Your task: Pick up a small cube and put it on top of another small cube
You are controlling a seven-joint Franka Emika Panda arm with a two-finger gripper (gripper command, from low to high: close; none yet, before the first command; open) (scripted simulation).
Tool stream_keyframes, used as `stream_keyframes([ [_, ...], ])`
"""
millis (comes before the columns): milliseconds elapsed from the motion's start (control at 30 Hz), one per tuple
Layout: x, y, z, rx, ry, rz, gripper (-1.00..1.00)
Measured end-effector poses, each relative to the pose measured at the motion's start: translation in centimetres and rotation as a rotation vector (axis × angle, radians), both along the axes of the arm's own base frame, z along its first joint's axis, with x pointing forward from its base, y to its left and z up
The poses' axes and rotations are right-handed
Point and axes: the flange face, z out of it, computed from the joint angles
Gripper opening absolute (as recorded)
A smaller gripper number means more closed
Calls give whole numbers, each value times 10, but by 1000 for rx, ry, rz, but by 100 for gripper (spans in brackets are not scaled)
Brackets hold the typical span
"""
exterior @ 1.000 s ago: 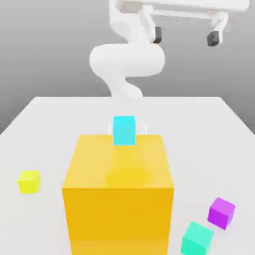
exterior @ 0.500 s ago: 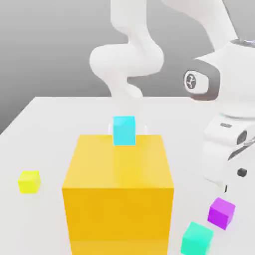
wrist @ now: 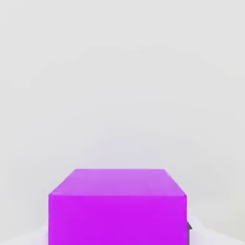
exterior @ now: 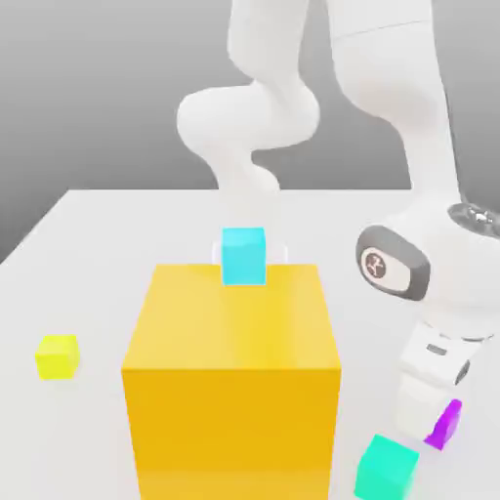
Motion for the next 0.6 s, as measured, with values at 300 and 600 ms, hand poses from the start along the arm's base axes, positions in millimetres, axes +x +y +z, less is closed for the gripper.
stream_keyframes([
  [300,69,-46,107,58,-124,-113,-100],
  [600,118,-338,187,61,-281,-681,-100],
])
